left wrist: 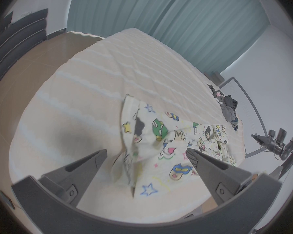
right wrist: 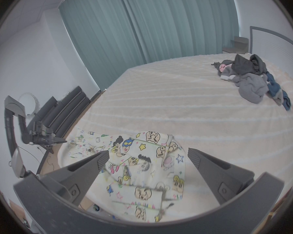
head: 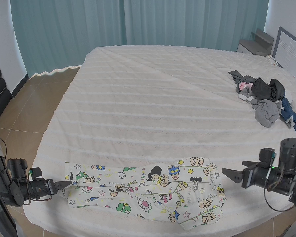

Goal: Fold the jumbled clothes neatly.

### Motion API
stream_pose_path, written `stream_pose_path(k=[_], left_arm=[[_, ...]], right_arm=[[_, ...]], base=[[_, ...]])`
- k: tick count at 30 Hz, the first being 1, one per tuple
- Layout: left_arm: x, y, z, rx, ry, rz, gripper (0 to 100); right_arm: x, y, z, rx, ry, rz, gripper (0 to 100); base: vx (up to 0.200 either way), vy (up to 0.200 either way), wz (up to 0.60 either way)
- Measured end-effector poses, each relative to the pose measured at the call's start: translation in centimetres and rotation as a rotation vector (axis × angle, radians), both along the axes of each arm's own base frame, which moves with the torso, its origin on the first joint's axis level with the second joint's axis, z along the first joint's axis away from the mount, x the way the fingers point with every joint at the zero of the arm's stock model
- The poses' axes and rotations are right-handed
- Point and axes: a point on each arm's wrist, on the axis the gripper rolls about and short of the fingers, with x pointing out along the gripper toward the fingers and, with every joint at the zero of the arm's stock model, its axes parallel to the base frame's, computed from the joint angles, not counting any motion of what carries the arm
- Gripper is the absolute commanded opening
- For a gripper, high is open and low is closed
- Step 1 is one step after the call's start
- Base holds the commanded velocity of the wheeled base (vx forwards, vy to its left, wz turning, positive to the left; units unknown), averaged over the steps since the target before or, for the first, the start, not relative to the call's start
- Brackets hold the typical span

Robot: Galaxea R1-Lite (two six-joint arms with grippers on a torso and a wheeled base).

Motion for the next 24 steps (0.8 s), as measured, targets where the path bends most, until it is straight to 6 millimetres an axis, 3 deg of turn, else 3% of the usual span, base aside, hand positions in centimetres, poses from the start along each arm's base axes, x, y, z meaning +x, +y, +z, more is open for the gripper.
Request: stream_pose_path(k=[6, 10, 24], left_arm=[[2.6, -2.3, 0.2, 0.062, 0.006, -0.003, 100], [4.2, -3.5, 0.4, 0.129, -0.004, 0.018, 100], [5.8, -4.4, -0.5, 0.238, 0.164, -0.110, 100]], right_arm=[[-4.9, -1.9, 1.2, 0.068, -0.080, -0.012, 100], [-6.3, -2.4, 1.6, 0.093, -0.123, 0.003, 100], [-7.1, -2.6, 1.9, 0.117, -0.147, 0.012, 100]], base=[[0.000, 0.000, 0.00], [0.000, 0.000, 0.00], [0.000, 0.000, 0.00]])
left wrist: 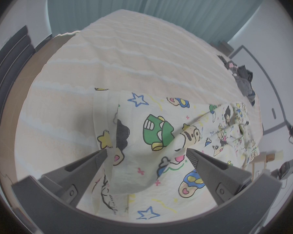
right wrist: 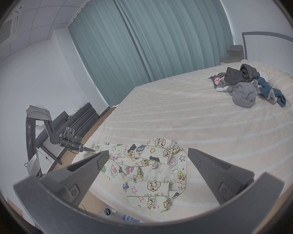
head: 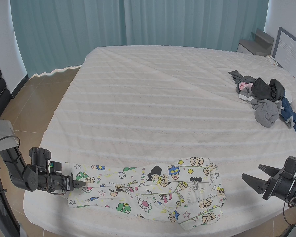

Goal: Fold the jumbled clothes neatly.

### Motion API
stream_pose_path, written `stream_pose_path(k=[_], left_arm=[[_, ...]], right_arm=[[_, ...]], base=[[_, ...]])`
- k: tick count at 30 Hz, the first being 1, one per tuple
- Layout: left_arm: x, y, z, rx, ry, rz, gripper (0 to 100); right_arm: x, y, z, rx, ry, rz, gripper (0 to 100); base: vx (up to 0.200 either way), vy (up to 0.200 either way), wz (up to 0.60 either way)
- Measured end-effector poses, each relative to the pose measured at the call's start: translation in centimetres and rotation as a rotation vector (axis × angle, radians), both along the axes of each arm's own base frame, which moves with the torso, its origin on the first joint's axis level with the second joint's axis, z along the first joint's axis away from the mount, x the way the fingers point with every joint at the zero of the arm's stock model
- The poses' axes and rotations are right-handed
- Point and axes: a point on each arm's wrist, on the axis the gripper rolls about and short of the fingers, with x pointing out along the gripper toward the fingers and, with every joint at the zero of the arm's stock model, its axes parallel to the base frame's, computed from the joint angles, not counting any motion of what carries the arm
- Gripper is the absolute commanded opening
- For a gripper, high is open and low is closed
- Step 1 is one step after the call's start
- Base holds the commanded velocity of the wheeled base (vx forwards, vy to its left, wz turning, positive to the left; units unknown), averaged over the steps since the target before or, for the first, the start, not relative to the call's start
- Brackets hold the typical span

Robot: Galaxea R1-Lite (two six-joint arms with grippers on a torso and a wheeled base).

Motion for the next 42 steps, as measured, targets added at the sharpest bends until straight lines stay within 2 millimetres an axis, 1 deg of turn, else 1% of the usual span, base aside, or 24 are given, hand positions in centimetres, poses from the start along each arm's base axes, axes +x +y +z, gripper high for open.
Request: stream_pose_path(k=[4, 7, 11, 18, 25, 30, 31, 38, 42], left_arm=[[0.9, 0.2, 0.3, 0.075, -0.007, -0.026, 100], [1.7, 0.3, 0.6, 0.090, -0.020, -0.029, 100], [2.2, 0.2, 0.5, 0.092, -0.004, -0.035, 100], [2.3, -0.4, -0.2, 0.086, 0.021, -0.063, 100], [2.2, -0.8, -1.1, 0.081, 0.050, -0.079, 100], [2.3, -1.2, -1.4, 0.078, 0.057, -0.092, 100], [2.2, -1.4, -1.4, 0.078, 0.059, -0.097, 0], [2.1, -2.0, -1.6, 0.075, 0.066, -0.119, 0], [1.6, -2.1, -1.7, 0.073, 0.079, -0.121, 0]], right_arm=[[0.0, 0.0, 0.0, 0.001, 0.000, 0.002, 100], [0.0, 0.0, 0.0, 0.001, 0.001, 0.003, 100], [0.0, 0.0, 0.0, 0.001, 0.002, 0.003, 100], [-0.1, 0.0, -0.4, -0.011, 0.035, 0.005, 100], [-0.1, 0.0, -0.4, -0.012, 0.040, 0.006, 100], [-0.1, 0.0, -0.4, -0.013, 0.042, 0.006, 100], [-0.1, 0.0, -0.4, -0.013, 0.043, 0.007, 100], [-0.1, 0.0, -0.5, -0.013, 0.045, 0.005, 100], [-0.1, 0.0, -0.5, -0.012, 0.047, 0.005, 100]], base=[[0.000, 0.000, 0.00], [0.000, 0.000, 0.00], [0.000, 0.000, 0.00], [0.000, 0.000, 0.00], [0.000, 0.000, 0.00], [0.000, 0.000, 0.00], [0.000, 0.000, 0.00], [0.000, 0.000, 0.00], [0.000, 0.000, 0.00]])
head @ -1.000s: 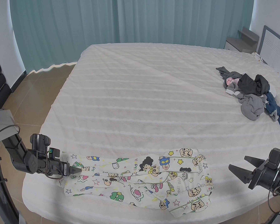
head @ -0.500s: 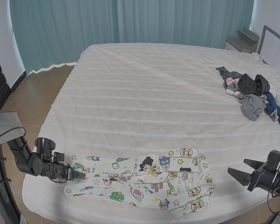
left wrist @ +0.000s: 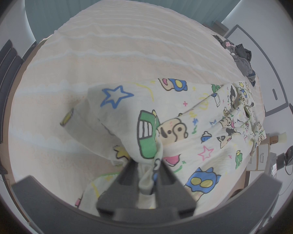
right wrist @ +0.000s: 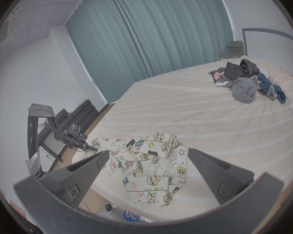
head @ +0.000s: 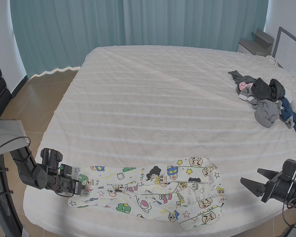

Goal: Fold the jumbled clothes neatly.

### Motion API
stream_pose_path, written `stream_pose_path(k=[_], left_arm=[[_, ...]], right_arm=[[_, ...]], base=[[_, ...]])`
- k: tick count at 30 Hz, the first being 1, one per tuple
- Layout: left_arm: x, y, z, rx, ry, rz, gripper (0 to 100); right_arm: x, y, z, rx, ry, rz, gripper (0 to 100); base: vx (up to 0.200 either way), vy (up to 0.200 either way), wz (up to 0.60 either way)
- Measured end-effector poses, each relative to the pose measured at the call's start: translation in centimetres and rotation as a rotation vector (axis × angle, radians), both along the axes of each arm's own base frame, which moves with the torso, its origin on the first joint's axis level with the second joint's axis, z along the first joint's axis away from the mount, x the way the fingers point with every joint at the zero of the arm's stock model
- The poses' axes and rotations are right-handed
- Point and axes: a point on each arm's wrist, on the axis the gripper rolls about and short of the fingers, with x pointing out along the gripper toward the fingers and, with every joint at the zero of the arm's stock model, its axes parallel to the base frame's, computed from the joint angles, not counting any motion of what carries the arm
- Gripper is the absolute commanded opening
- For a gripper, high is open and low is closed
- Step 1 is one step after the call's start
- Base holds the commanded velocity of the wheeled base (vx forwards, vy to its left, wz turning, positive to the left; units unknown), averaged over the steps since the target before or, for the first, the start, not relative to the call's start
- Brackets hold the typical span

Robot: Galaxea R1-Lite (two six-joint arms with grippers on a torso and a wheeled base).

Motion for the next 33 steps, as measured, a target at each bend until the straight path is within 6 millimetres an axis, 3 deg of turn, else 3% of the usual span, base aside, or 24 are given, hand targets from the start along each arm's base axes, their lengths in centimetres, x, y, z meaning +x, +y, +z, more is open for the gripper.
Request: stream_pose_path(k=[12, 33], left_arm=[[-1.0, 1.1, 1.4, 0.000, -0.022, 0.042, 0], [-2.4, 7.0, 4.0, -0.042, -0.021, 0.155, 0]], right_arm=[[0.0, 0.0, -0.1, -0.003, 0.007, 0.000, 100], [0.1, 0.0, -0.1, -0.003, 0.008, -0.002, 100]], base=[[0.000, 0.000, 0.00], [0.000, 0.000, 0.00]])
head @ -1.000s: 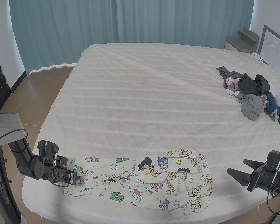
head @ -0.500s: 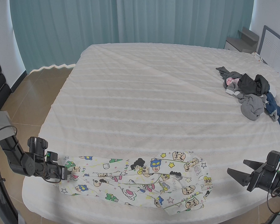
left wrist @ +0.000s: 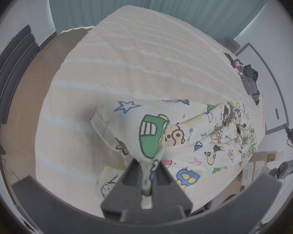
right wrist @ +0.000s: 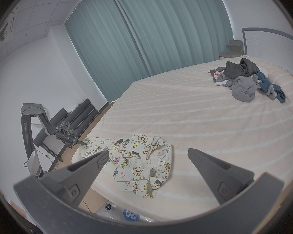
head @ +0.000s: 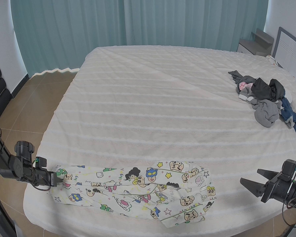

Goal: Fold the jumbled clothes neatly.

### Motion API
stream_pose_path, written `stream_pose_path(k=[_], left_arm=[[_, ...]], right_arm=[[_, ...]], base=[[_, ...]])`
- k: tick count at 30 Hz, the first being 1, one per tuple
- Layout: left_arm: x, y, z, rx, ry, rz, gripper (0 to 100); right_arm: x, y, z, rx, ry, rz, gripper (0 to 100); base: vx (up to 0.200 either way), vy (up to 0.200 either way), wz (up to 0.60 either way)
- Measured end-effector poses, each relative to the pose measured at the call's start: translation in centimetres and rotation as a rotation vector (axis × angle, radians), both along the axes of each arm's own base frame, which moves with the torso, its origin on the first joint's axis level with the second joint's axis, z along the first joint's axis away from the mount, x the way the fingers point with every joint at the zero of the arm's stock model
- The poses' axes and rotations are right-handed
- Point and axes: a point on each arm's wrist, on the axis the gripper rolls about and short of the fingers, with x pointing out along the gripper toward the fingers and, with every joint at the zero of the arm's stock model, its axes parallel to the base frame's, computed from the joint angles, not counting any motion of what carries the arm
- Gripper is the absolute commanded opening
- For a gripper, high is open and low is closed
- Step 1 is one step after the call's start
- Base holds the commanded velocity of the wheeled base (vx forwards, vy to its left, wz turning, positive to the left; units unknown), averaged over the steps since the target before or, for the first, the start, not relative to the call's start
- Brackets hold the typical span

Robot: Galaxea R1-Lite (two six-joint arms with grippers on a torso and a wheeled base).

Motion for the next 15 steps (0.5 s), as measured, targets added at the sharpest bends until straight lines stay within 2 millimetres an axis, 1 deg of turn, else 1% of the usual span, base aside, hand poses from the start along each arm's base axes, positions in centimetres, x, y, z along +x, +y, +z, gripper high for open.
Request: stream_pose_path(k=[10, 12, 15], left_arm=[[-0.9, 5.4, 2.0, -0.016, -0.039, 0.112, 0], [-1.0, 6.1, 2.2, -0.029, -0.035, 0.129, 0], [-1.1, 7.7, 2.9, -0.044, -0.038, 0.171, 0]], right_arm=[[0.0, 0.0, 0.0, 0.000, 0.000, 0.000, 100], [0.0, 0.0, 0.0, 0.000, 0.000, 0.000, 100], [0.0, 0.0, 0.0, 0.000, 0.000, 0.000, 100]], base=[[0.000, 0.000, 0.00], [0.000, 0.000, 0.00], [0.000, 0.000, 0.00]])
